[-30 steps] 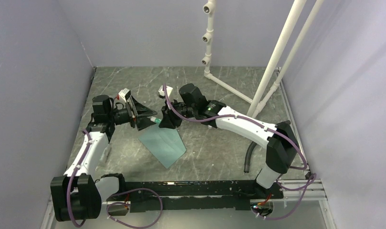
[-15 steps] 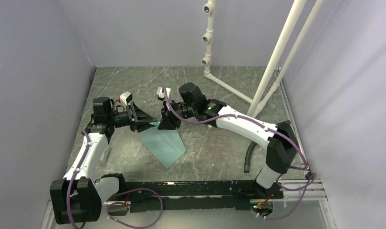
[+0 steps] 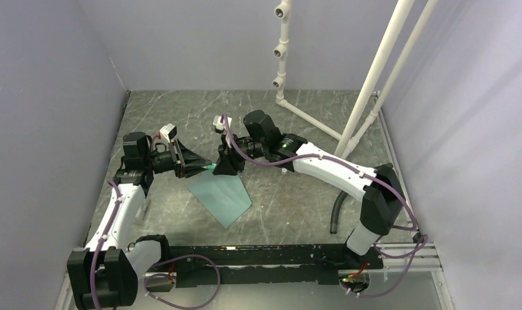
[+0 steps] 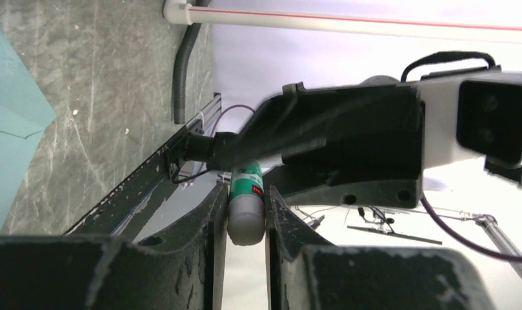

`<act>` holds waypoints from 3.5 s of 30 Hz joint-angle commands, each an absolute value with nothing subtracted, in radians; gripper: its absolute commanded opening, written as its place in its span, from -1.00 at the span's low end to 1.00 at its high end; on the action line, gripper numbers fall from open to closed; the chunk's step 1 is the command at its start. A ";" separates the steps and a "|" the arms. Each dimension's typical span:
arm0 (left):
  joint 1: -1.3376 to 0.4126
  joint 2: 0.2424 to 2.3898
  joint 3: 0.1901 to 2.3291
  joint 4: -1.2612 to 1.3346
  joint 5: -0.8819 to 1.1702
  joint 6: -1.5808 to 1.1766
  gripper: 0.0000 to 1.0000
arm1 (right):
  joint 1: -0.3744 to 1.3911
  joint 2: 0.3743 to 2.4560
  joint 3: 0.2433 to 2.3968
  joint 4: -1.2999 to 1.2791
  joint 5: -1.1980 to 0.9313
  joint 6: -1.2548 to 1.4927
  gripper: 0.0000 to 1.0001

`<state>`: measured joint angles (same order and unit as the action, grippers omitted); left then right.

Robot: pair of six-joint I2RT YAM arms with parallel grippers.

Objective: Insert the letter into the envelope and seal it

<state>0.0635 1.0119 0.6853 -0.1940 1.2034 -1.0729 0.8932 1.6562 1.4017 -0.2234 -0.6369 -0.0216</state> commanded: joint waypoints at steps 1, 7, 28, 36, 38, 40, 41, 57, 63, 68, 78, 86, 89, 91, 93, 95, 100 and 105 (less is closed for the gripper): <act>0.059 0.978 0.712 -0.098 1.265 -1.163 -0.95 | 0.866 1.583 1.409 -0.029 -0.650 0.100 -0.06; 0.059 0.984 0.684 0.284 1.217 -1.504 -0.95 | 0.826 1.502 1.241 0.386 -0.620 0.381 0.33; 0.059 1.039 0.570 0.982 1.007 -2.153 -0.95 | 0.823 1.617 1.333 0.604 -0.633 0.377 0.32; 0.058 1.049 0.598 0.960 1.025 -2.126 -0.95 | 0.822 1.638 1.399 0.531 -0.759 0.340 -0.46; 0.058 1.049 0.596 0.968 1.018 -2.133 -0.95 | 0.823 1.641 1.408 0.512 -0.773 0.332 -0.40; 0.058 1.048 0.597 0.975 1.017 -2.137 -0.95 | 0.823 1.641 1.413 0.486 -0.778 0.323 -0.16; 0.058 1.050 0.601 0.975 1.017 -2.137 -0.95 | 0.822 1.641 1.414 0.471 -0.776 0.313 -0.09; 0.049 1.048 0.618 1.003 1.012 -2.148 -0.95 | 0.822 1.653 1.432 0.440 -0.784 0.302 -0.24; 0.043 1.051 0.628 1.001 1.015 -2.144 -0.95 | 0.823 1.676 1.466 0.447 -0.832 0.332 -0.32; 0.041 1.051 0.625 1.003 1.014 -2.147 -0.95 | 0.824 1.689 1.497 0.439 -0.866 0.344 -0.54; 0.040 1.054 0.632 1.003 1.008 -2.150 -0.75 | 0.833 1.699 1.547 0.240 -0.849 0.214 -1.00; 0.040 1.035 0.625 0.919 1.020 -2.066 0.36 | 0.819 1.707 1.594 0.089 -0.695 0.297 -1.00; 0.040 1.014 0.621 0.808 1.030 -1.972 0.58 | 0.818 1.722 1.645 0.010 -0.634 0.359 -1.00; 0.042 0.988 0.625 0.653 1.041 -1.859 0.65 | 0.818 1.729 1.677 -0.100 -0.546 0.415 -1.00; 0.043 0.955 0.650 0.424 1.048 -1.700 0.71 | 0.812 1.737 1.707 -0.197 -0.446 0.477 -1.00; 0.044 0.932 0.691 0.156 1.040 -1.503 0.81 | 0.800 1.744 1.720 -0.279 -0.371 0.545 -1.00; 0.044 0.933 0.820 -0.428 0.927 -1.038 0.78 | 0.780 1.779 1.745 -0.439 -0.251 0.623 -1.00; 0.044 0.965 0.873 -0.734 0.726 -0.754 0.19 | 0.838 1.814 1.695 -0.504 -0.059 0.480 -1.00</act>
<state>0.0444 0.9482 0.8303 -0.3519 0.8974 -1.1049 0.7860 1.7897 1.7081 -0.4061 -0.2577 0.5533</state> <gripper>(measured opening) 0.740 0.275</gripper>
